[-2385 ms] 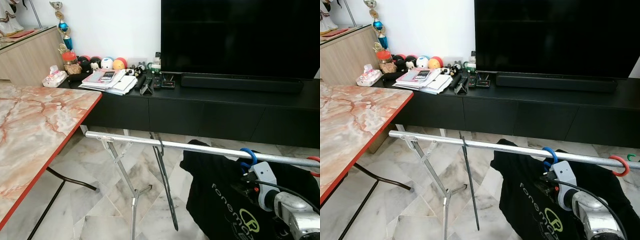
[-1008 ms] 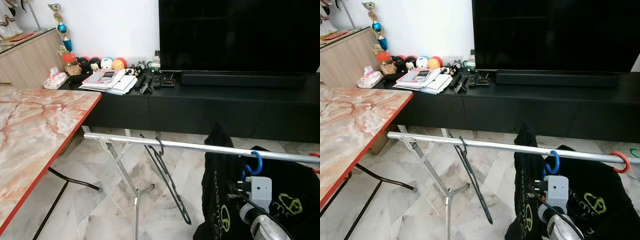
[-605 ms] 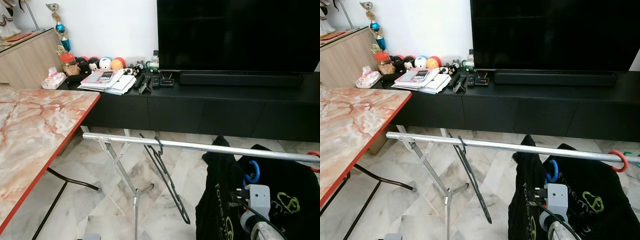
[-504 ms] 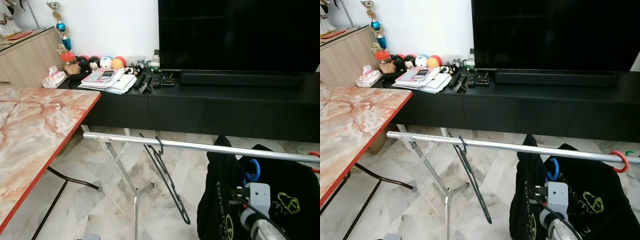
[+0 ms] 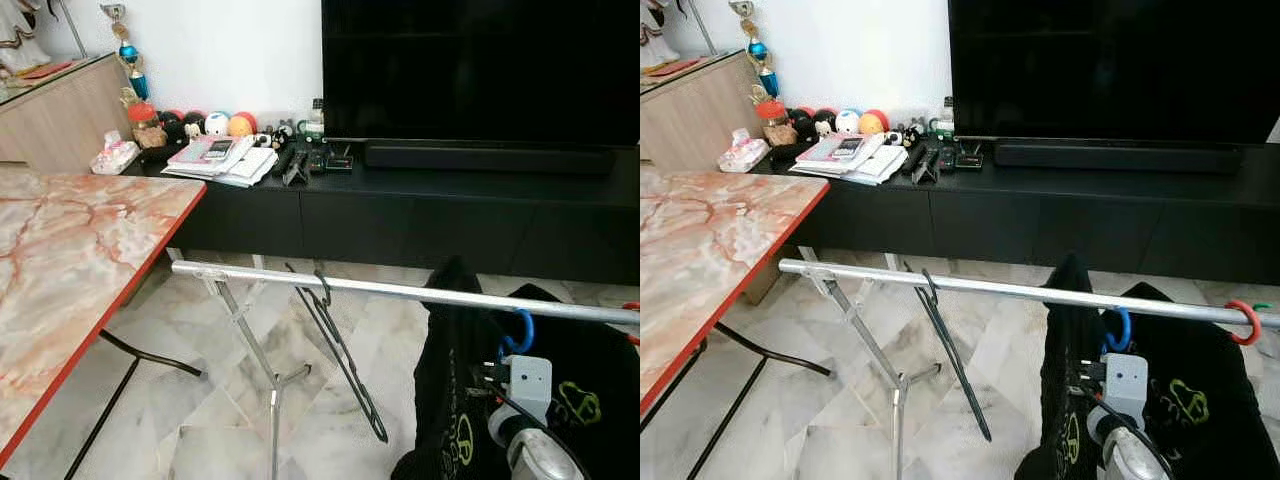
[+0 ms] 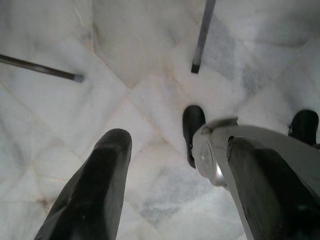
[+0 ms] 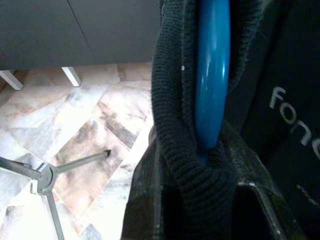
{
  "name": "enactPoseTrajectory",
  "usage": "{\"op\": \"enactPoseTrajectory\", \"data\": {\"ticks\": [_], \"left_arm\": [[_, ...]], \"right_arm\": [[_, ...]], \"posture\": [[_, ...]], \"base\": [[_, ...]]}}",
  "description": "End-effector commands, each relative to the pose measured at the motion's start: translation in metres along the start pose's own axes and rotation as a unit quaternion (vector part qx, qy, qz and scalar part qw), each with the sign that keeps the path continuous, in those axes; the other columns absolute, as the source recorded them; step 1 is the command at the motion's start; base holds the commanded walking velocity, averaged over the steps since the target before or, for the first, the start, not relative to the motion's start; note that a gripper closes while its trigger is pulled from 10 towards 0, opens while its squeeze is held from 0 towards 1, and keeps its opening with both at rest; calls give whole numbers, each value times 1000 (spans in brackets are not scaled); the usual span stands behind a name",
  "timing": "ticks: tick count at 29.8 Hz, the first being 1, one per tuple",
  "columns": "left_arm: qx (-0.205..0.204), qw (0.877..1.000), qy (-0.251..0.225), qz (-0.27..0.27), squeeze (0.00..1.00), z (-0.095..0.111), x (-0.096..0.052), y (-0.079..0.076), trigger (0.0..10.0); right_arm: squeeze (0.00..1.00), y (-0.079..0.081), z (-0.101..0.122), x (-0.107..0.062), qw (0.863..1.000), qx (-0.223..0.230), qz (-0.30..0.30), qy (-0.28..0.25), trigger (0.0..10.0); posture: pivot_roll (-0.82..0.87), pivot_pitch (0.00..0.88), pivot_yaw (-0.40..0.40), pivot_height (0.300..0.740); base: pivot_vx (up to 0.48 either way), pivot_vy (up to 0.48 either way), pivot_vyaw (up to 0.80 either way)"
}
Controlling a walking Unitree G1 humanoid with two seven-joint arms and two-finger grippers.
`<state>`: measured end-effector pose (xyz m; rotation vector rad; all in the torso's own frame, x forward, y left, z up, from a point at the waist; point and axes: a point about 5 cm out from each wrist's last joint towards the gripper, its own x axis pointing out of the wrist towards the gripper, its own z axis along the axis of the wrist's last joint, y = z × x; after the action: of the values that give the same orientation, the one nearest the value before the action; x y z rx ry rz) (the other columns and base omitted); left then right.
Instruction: Hang hanger
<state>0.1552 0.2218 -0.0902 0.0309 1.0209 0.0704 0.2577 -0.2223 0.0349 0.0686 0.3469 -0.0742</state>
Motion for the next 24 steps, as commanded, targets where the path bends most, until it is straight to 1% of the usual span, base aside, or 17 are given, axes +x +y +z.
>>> {"op": "enactPoseTrajectory", "data": {"ticks": [1,2,5,8,11,19,20,21,22,23,24], "left_arm": [[2,1000,18,-2,0,-13,-3,2,10000],[9,1000,25,-5,0,-18,-4,3,10000],[20,999,30,-7,0,-21,-5,4,10000],[24,999,28,-8,0,-21,-5,6,10000],[25,1000,16,-7,0,-10,-3,4,10000],[25,1000,16,-7,0,-10,-3,4,10000],[25,1000,13,-7,0,-8,-2,3,10000],[20,1000,0,-11,0,3,1,-4,10000],[20,1000,0,-11,0,3,1,-4,10000],[19,1000,-2,-12,0,5,1,-5,10000],[20,1000,2,-9,0,3,1,-3,10000]], "right_arm": [[0,-3,10,0,1000,8,-3,-24,10000],[0,-5,13,-1,999,9,-9,-32,10000],[0,-6,19,-2,999,10,-12,-42,10000],[0,-5,21,-3,999,12,-11,-48,10000],[0,0,19,-1,999,5,2,-38,10000],[0,0,19,-1,999,5,2,-38,10000],[0,1,19,-1,999,3,4,-35,10000],[0,11,18,5,999,14,13,-34,10000],[0,11,18,5,999,14,13,-34,10000],[0,15,18,6,999,17,15,-35,10000],[0,19,16,5,999,20,18,-34,10000]], "posture": [[-8,0,39,740],[-21,0,46,740],[-37,0,48,740],[-44,0,40,740],[-42,0,26,740],[-42,0,26,740],[-39,0,24,740],[1,0,36,740],[1,0,36,740],[-1,0,37,740],[-3,0,38,740]], "base": [[-274,0,0],[-281,0,0],[-282,0,0],[-287,0,0],[-296,0,0],[-296,0,0],[-304,0,0],[-300,0,0],[-300,0,0],[-304,0,0],[-304,0,0]]}}
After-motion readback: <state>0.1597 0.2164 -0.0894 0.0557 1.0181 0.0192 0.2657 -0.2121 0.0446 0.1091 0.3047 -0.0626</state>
